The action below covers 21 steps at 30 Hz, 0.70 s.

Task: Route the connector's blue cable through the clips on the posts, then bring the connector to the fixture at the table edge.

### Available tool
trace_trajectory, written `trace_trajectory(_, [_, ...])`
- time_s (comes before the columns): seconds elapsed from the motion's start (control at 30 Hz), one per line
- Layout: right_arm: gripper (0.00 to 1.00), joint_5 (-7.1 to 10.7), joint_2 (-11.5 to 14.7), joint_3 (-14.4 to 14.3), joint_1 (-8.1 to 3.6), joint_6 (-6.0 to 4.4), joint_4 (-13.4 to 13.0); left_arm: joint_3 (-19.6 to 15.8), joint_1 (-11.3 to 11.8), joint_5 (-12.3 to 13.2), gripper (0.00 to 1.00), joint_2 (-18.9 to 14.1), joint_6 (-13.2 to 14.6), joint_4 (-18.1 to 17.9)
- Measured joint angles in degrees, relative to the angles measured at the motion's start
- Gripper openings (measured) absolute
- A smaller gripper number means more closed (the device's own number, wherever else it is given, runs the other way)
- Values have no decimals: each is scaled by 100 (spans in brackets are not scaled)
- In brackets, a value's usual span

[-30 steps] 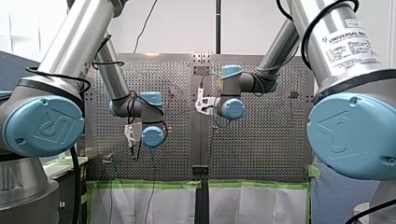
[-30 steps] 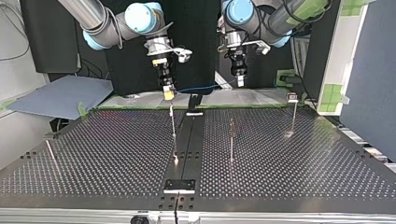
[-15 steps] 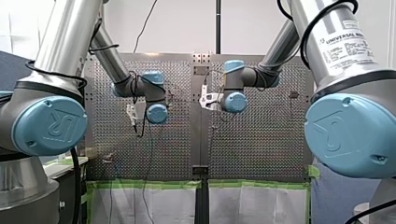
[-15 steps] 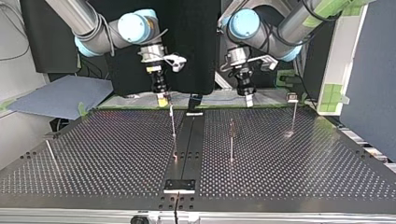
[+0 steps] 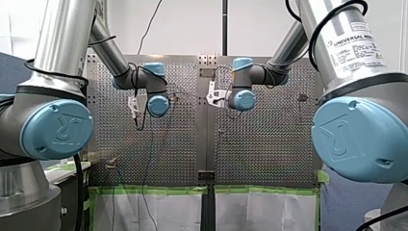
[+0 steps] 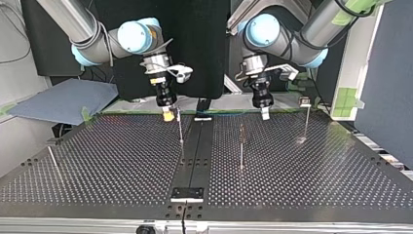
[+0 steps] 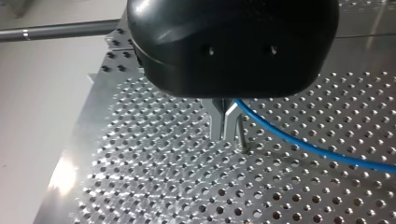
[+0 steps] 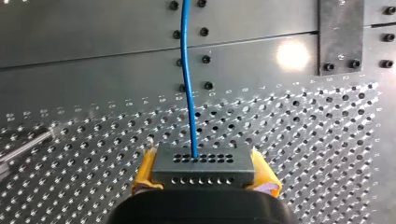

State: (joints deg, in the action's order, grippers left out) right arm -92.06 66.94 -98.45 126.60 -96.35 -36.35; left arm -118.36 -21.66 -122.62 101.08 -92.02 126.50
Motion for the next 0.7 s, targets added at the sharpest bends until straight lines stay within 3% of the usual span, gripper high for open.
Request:
trace_trajectory(0.27, [0,136,-11,144,0,-26,14,48,175,308,7,1,83,341])
trace_trajectory(0.7, [0,153,-31,181,0,-79,2,283,442,736,7,8,94,476])
